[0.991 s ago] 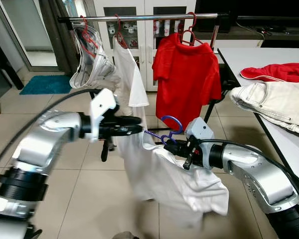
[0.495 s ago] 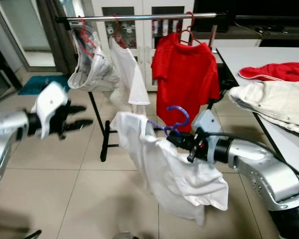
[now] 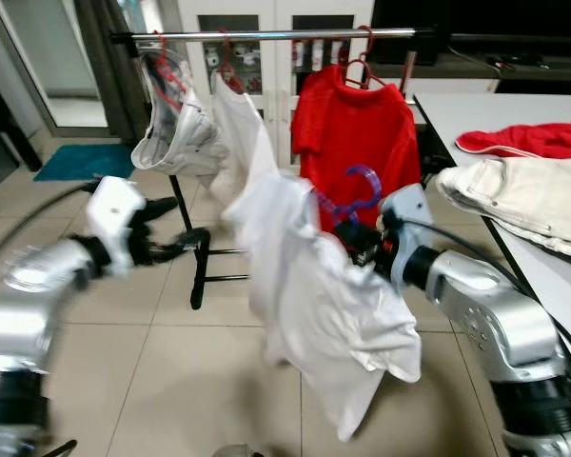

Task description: Hang hanger

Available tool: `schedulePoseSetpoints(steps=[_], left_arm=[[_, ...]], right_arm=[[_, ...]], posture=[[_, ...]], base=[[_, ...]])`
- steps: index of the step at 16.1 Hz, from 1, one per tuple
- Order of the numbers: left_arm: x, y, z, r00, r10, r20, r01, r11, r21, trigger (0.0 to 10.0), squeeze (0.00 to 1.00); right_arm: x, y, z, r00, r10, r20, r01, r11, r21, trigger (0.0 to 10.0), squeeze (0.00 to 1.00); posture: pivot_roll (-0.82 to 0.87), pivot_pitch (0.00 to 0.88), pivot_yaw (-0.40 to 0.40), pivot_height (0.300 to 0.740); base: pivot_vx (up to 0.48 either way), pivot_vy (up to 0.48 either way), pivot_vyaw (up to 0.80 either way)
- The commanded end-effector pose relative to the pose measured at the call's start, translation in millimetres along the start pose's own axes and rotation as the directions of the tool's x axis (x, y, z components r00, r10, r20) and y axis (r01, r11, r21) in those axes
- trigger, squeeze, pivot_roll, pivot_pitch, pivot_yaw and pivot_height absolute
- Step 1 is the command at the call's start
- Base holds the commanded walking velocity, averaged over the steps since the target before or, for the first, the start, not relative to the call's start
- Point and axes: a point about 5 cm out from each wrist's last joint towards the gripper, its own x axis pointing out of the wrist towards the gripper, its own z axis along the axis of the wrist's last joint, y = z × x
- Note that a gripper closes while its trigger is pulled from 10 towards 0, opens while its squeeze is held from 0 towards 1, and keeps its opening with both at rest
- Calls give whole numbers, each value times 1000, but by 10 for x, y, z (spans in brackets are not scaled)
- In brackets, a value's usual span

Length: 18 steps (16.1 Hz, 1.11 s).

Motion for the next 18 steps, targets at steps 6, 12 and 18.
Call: schedulePoseSetpoints(steps=[6,12,18], left_arm=[[397,-562,-247,995,-97,-27,93,990,-104,10000,0],[154,-384,-331,923,382,-44,-384,909,-162,10000,0],[-13,-470,-392,841,538,-59,-540,826,-159,10000,0]], right_arm=[[346,-66,212,966,-255,37,249,962,112,10000,0],[0,-170,-357,955,-284,-87,284,959,-13,10000,0],[-361,-298,-621,911,-412,-31,411,896,169,10000,0]], posture=[[35,0,26,740],[58,0,4,740],[73,0,-4,740]], base=[[0,0,0],[0,0,0],[152,0,0]])
